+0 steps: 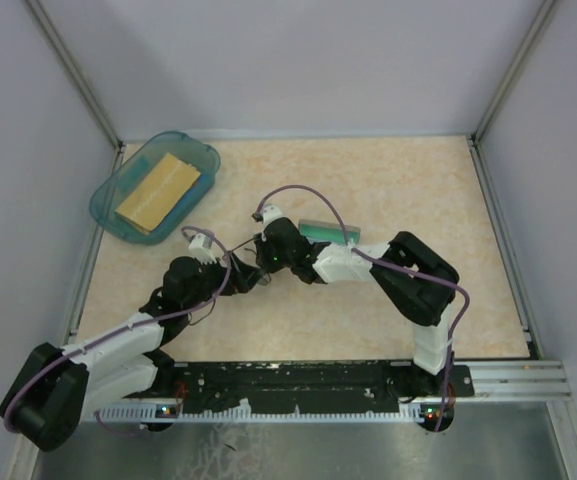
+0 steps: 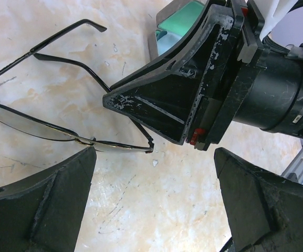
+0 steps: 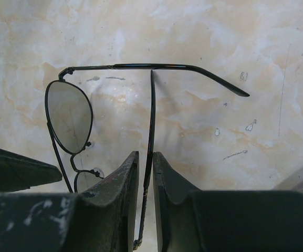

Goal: Organize the sunglasses
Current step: Fold the sunglasses at the center of the board.

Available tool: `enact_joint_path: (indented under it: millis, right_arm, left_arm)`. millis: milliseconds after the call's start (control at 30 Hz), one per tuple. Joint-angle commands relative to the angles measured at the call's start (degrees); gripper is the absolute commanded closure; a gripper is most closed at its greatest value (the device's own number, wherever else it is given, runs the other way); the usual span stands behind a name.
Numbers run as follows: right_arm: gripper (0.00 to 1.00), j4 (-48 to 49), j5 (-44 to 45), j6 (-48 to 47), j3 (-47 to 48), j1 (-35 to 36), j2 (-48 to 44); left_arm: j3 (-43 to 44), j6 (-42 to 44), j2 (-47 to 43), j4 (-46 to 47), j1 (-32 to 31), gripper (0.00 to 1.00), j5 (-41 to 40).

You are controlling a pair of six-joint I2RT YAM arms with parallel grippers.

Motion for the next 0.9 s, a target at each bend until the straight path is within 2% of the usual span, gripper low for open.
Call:
enact_joint_path:
  millis: [0,467,867]
  right_arm:
    - [0.82,1.97,-0.19,-0.17,2.55,0.75,-0.23]
    - [0.82,2.52,-1.41,-0.04,2.33,0.76,0.08]
    - [0.82,3.07,-2.29,0.18,1.94,0.75,0.29]
  left_arm:
    - [0.28,0.73,-0.17,-0.18,-0.20,0.01,-0.15]
    - [1.41,0.89,3.42,2.17,-0.25,0.01,0.23]
    - [1.87,1.17,2.39,1.72,-0.20,0.01,-0.22]
